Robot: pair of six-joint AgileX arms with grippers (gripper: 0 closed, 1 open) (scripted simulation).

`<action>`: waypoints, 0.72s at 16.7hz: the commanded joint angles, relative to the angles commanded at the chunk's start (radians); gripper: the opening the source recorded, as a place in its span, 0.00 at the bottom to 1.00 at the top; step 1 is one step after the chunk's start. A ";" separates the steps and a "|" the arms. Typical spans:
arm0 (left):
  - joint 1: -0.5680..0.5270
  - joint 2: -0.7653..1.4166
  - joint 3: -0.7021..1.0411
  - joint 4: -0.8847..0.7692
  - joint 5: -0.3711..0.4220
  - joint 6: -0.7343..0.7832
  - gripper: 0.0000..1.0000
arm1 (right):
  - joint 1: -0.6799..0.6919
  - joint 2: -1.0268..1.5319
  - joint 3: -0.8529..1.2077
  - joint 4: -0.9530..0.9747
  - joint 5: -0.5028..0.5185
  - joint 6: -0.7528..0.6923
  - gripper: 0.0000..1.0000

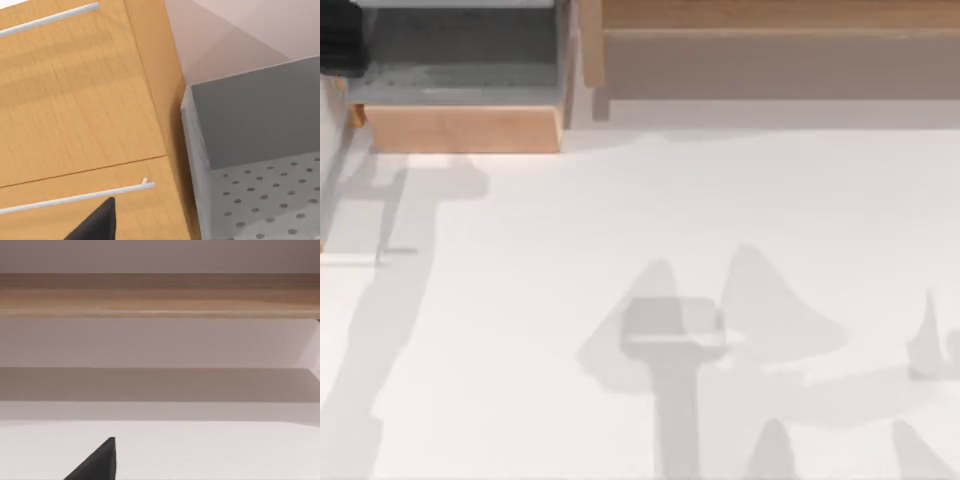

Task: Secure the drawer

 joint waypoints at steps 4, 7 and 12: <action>0.249 0.117 -0.069 0.221 0.196 0.270 1.00 | 0.000 0.000 0.000 0.000 0.000 0.000 1.00; 0.440 0.231 -0.128 0.398 0.362 0.495 1.00 | 0.000 0.000 0.000 0.000 0.000 0.000 1.00; 0.703 0.458 -0.206 0.676 0.636 0.866 1.00 | 0.000 0.000 0.000 0.000 0.000 0.000 1.00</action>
